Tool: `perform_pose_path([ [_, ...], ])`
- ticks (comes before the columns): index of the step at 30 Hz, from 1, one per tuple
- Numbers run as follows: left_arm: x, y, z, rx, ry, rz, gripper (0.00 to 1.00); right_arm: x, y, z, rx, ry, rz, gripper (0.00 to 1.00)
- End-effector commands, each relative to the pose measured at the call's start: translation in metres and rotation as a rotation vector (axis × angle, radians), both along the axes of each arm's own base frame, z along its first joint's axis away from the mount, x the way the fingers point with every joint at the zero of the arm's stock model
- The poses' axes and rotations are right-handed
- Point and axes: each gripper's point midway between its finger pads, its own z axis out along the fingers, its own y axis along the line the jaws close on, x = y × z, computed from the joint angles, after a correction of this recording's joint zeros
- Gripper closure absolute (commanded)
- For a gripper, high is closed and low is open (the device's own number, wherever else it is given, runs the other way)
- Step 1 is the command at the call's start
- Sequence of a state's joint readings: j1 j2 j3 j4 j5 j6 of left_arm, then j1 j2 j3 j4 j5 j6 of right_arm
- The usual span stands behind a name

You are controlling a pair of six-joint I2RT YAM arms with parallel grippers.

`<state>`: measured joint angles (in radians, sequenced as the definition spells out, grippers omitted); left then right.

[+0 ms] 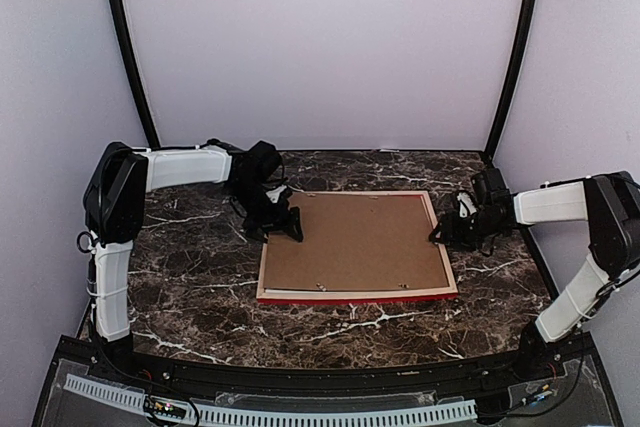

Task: Put the photo into the frame
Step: Place the backboard with the photo.

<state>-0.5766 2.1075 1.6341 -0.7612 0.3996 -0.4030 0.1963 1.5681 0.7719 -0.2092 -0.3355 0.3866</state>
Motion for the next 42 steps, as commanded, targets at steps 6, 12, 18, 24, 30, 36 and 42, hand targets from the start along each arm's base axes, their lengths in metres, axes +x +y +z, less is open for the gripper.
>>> perform_pose_path([
  [6, 0.002, 0.004, 0.025, 0.027, -0.045, -0.021, 0.15, 0.001, 0.000, -0.003, 0.009, -0.008, 0.001, 0.43],
  [12, 0.000, -0.005, 0.029, -0.031, -0.029, -0.026, 0.15, 0.001, 0.000, -0.004, 0.005, -0.007, 0.001, 0.43],
  [18, -0.002, -0.007, 0.027, -0.043, -0.021, -0.027, 0.14, 0.001, 0.001, -0.005, 0.009, -0.004, 0.002, 0.43],
  [24, -0.002, -0.006, 0.027, -0.025, -0.032, -0.033, 0.14, 0.001, 0.002, -0.005, 0.016, -0.003, 0.002, 0.43],
  [30, 0.001, 0.000, 0.031, 0.036, -0.062, -0.039, 0.14, 0.001, 0.006, -0.006, 0.022, -0.001, 0.010, 0.44],
  [36, 0.002, 0.001, 0.037, 0.058, -0.080, -0.044, 0.14, 0.002, 0.007, -0.007, 0.021, 0.003, 0.011, 0.43],
  [42, 0.001, -0.003, 0.038, 0.046, -0.081, -0.053, 0.14, 0.000, 0.007, -0.008, 0.018, 0.006, 0.012, 0.43],
])
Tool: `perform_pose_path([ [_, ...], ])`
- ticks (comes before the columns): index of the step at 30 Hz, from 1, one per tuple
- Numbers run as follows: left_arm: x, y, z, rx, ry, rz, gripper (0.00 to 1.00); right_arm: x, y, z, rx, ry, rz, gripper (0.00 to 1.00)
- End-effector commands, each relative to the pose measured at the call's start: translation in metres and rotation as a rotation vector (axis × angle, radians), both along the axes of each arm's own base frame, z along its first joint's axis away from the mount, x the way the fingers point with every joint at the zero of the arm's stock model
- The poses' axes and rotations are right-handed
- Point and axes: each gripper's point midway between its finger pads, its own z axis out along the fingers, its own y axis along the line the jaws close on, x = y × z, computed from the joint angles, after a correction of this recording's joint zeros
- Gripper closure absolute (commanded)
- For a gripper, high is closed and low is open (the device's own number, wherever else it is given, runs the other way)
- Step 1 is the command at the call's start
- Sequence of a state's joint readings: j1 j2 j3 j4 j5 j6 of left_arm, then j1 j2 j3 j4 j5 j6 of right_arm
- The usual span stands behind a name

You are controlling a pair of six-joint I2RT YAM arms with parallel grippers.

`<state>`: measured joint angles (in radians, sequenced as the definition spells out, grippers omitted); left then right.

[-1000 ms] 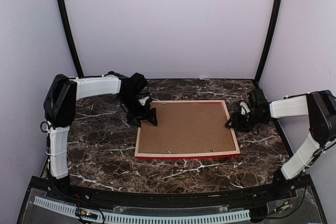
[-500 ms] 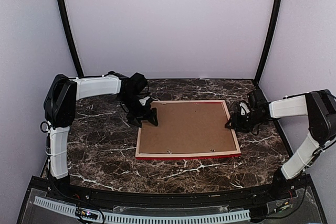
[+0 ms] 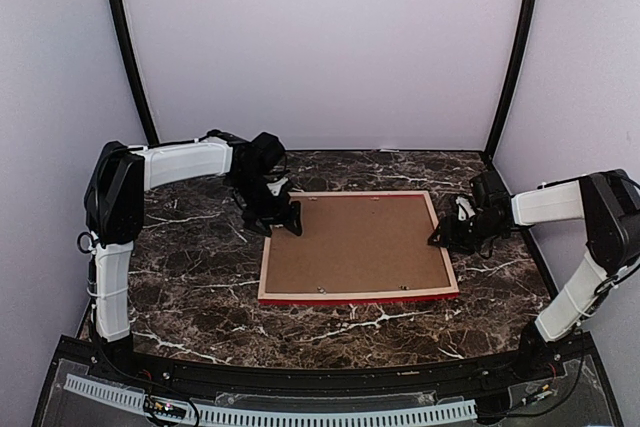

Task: Put the photo into the frame
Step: Place the backboard with the photo, then frame the body at the center of the board.

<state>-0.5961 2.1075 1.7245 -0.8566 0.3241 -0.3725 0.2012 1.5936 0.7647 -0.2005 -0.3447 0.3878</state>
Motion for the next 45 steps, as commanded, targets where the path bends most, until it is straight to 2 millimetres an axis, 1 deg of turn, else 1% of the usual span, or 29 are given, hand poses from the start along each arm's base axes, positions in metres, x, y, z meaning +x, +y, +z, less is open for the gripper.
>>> perform_pose_path([
  [1, -0.003, -0.005, 0.020, -0.019, -0.031, -0.026, 0.14, 0.004, 0.004, 0.001, 0.013, -0.019, 0.004, 0.43],
  [6, -0.002, -0.003, 0.021, -0.006, -0.038, -0.025, 0.14, 0.004, 0.004, 0.002, 0.012, -0.020, 0.003, 0.43],
  [12, 0.004, 0.008, 0.023, 0.049, -0.086, -0.011, 0.13, 0.006, 0.003, 0.004, 0.003, -0.024, 0.004, 0.43],
  [15, 0.004, 0.012, 0.020, 0.067, -0.098, -0.005, 0.13, 0.005, 0.003, 0.003, 0.001, -0.020, 0.007, 0.44],
  [16, 0.004, 0.014, 0.016, 0.074, -0.098, -0.003, 0.12, 0.005, 0.003, 0.003, -0.002, -0.020, 0.008, 0.44],
  [17, 0.004, 0.015, 0.017, 0.072, -0.102, 0.002, 0.12, 0.005, 0.003, 0.003, -0.001, -0.019, 0.009, 0.44],
  [19, 0.002, 0.020, 0.012, 0.069, -0.096, 0.013, 0.12, 0.004, 0.003, 0.002, 0.003, -0.016, 0.012, 0.45],
  [22, 0.007, 0.026, 0.012, 0.045, -0.110, 0.047, 0.11, 0.003, 0.005, 0.002, 0.007, -0.013, 0.020, 0.46],
  [23, 0.004, 0.028, 0.012, 0.033, -0.103, 0.052, 0.11, 0.002, 0.006, 0.002, 0.008, -0.012, 0.024, 0.46],
  [24, 0.009, 0.030, 0.013, 0.016, -0.111, 0.068, 0.11, 0.002, 0.006, 0.001, 0.009, -0.010, 0.026, 0.46],
  [25, 0.005, 0.032, 0.011, -0.001, -0.097, 0.073, 0.11, 0.002, 0.007, 0.002, 0.011, -0.012, 0.030, 0.46],
  [26, 0.009, 0.034, 0.014, -0.019, -0.103, 0.088, 0.11, 0.001, 0.009, 0.001, 0.012, -0.010, 0.034, 0.46],
  [27, 0.005, 0.035, 0.010, -0.034, -0.082, 0.089, 0.11, 0.000, 0.010, 0.001, 0.013, -0.009, 0.038, 0.46],
  [28, 0.008, 0.036, 0.012, -0.051, -0.087, 0.099, 0.11, 0.000, 0.011, 0.001, 0.013, -0.009, 0.042, 0.46],
  [31, 0.004, 0.037, 0.006, -0.077, -0.062, 0.104, 0.11, -0.001, 0.015, 0.001, 0.017, -0.008, 0.049, 0.46],
  [41, 0.004, 0.039, -0.012, -0.111, -0.027, 0.125, 0.14, -0.009, 0.035, -0.001, 0.022, -0.003, 0.111, 0.46],
  [45, -0.001, 0.041, -0.018, -0.109, -0.012, 0.127, 0.15, -0.016, 0.044, -0.002, 0.033, 0.003, 0.130, 0.46],
])
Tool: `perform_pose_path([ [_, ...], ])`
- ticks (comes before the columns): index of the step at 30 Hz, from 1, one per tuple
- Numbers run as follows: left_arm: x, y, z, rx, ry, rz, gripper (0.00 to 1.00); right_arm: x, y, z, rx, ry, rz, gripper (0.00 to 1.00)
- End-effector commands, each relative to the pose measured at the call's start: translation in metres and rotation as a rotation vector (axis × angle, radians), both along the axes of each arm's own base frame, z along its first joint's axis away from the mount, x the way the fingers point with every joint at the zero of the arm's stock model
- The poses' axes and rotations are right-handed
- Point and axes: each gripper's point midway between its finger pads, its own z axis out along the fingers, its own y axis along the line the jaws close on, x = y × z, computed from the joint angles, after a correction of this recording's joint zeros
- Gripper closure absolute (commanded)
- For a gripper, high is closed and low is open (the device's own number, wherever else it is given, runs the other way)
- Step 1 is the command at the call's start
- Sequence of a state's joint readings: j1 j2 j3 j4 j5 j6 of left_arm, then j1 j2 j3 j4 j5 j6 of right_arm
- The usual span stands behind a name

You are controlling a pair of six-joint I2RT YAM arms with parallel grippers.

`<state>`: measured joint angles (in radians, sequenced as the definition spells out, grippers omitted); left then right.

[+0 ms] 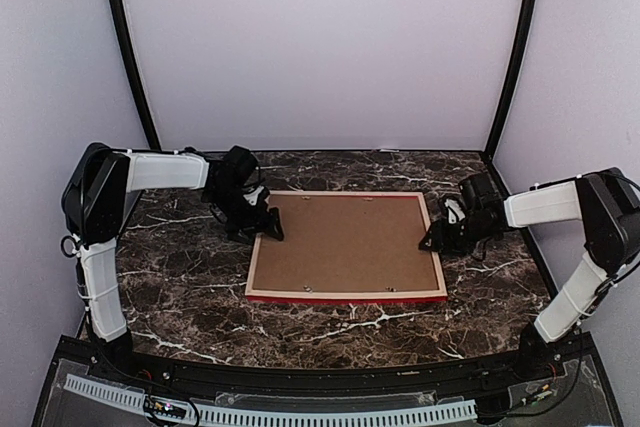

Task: Put the photo into the frame
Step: Frame the body at the center of the board.

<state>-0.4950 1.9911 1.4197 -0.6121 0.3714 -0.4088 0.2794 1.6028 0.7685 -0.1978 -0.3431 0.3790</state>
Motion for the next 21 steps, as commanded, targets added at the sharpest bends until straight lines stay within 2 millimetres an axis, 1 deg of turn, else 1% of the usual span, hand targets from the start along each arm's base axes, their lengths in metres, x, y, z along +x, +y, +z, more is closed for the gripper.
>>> perform_pose_path([
  [1, -0.007, -0.001, 0.007, -0.044, 0.003, 0.005, 0.15, -0.010, 0.021, -0.001, 0.040, 0.009, 0.053, 0.46],
  [2, -0.007, -0.001, 0.007, -0.053, 0.001, 0.009, 0.16, -0.013, 0.025, -0.001, 0.045, 0.010, 0.058, 0.46],
  [3, -0.014, 0.001, 0.007, -0.057, 0.008, 0.011, 0.17, -0.017, 0.028, 0.000, 0.049, 0.012, 0.062, 0.46],
  [4, -0.015, 0.000, 0.013, -0.070, -0.007, 0.016, 0.17, -0.020, 0.031, 0.001, 0.055, 0.010, 0.068, 0.46],
  [5, -0.022, 0.003, 0.009, -0.066, 0.007, 0.019, 0.18, -0.025, 0.034, 0.002, 0.059, 0.010, 0.072, 0.46],
  [6, -0.024, 0.003, 0.016, -0.078, -0.009, 0.023, 0.19, -0.029, 0.038, 0.003, 0.062, 0.009, 0.076, 0.47],
  [7, -0.032, 0.007, 0.011, -0.067, 0.004, 0.026, 0.19, -0.033, 0.041, 0.004, 0.065, 0.011, 0.080, 0.46],
  [8, -0.034, 0.007, 0.018, -0.078, -0.012, 0.030, 0.19, -0.038, 0.045, 0.005, 0.069, 0.013, 0.084, 0.46],
  [9, -0.043, 0.012, 0.013, -0.066, 0.004, 0.034, 0.20, -0.043, 0.047, 0.005, 0.070, 0.015, 0.087, 0.46],
  [10, -0.047, 0.012, 0.019, -0.077, -0.010, 0.043, 0.20, -0.049, 0.049, 0.005, 0.072, 0.021, 0.085, 0.46],
  [11, -0.055, 0.016, 0.013, -0.070, 0.003, 0.050, 0.20, -0.055, 0.051, 0.005, 0.073, 0.027, 0.084, 0.46],
  [12, -0.067, 0.019, 0.011, -0.067, 0.013, 0.057, 0.21, -0.061, 0.052, 0.005, 0.075, 0.033, 0.082, 0.46],
  [13, -0.071, 0.021, 0.011, -0.066, 0.009, 0.063, 0.20, -0.067, 0.053, 0.005, 0.078, 0.038, 0.076, 0.46],
  [14, -0.081, 0.025, 0.010, -0.061, 0.017, 0.075, 0.21, -0.073, 0.053, 0.005, 0.078, 0.043, 0.073, 0.46],
  [15, -0.084, 0.028, 0.010, -0.058, 0.010, 0.083, 0.20, -0.078, 0.053, 0.006, 0.080, 0.047, 0.066, 0.45],
  [16, -0.092, 0.034, 0.010, -0.052, 0.009, 0.098, 0.20, -0.082, 0.051, 0.006, 0.074, 0.048, 0.056, 0.45],
  [18, -0.097, 0.041, 0.014, -0.043, -0.016, 0.116, 0.19, -0.083, 0.045, 0.013, 0.055, 0.031, 0.029, 0.44],
  [21, -0.098, 0.050, 0.019, -0.013, -0.049, 0.129, 0.15, -0.076, 0.034, 0.021, -0.006, -0.001, -0.005, 0.42],
])
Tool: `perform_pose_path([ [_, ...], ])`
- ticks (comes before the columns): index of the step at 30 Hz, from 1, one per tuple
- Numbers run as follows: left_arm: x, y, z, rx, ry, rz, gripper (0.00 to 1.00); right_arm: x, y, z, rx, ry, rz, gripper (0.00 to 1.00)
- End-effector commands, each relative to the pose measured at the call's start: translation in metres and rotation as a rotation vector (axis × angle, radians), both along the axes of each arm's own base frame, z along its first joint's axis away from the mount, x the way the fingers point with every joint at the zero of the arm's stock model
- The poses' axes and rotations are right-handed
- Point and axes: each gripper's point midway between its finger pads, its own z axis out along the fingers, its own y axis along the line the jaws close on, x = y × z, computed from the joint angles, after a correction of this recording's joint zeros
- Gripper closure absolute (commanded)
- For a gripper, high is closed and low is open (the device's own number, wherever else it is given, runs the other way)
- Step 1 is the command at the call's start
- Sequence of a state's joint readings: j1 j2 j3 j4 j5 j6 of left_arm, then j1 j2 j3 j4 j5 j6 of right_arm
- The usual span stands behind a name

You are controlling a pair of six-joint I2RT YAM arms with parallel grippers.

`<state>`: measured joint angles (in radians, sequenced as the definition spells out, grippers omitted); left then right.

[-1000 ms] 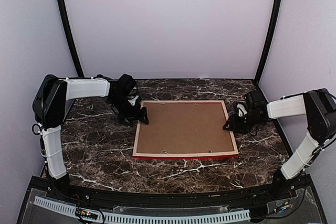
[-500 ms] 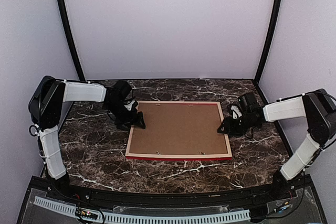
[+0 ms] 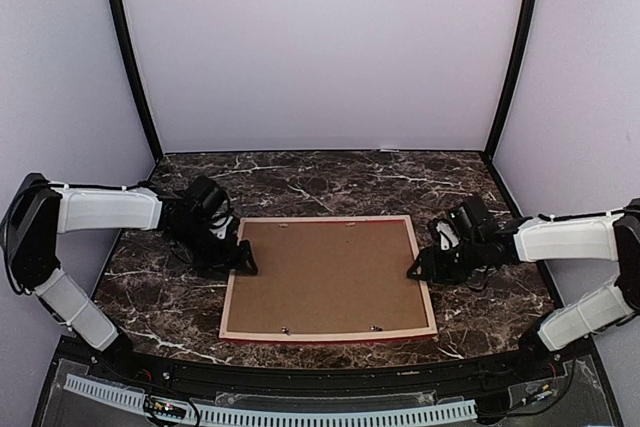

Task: Put the photo into the frame
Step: Frame the body at the center of the board, then pick up the fastener from the backboard.

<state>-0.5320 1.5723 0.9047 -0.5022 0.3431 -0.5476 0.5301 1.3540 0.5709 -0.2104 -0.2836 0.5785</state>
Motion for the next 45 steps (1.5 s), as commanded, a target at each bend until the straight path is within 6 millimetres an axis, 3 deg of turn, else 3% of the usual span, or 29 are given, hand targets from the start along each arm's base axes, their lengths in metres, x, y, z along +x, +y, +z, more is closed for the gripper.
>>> perform_pose_path([
  [1, 0.009, 0.005, 0.021, -0.006, -0.102, 0.039, 0.15, 0.013, -0.010, 0.018, -0.051, -0.053, -0.068, 0.42],
  [10, 0.020, 0.019, 0.027, 0.084, -0.166, 0.044, 0.10, 0.025, -0.019, 0.012, -0.160, -0.049, -0.079, 0.41],
  [16, 0.021, 0.019, 0.027, 0.080, -0.162, 0.027, 0.10, 0.027, -0.020, 0.021, -0.155, -0.067, -0.079, 0.41],
  [29, 0.023, 0.019, 0.022, 0.082, -0.152, 0.012, 0.10, 0.034, -0.030, 0.015, -0.227, -0.049, -0.089, 0.42],
  [45, 0.021, 0.019, 0.018, 0.088, -0.144, 0.002, 0.10, 0.020, -0.026, -0.006, -0.242, 0.027, -0.024, 0.44],
])
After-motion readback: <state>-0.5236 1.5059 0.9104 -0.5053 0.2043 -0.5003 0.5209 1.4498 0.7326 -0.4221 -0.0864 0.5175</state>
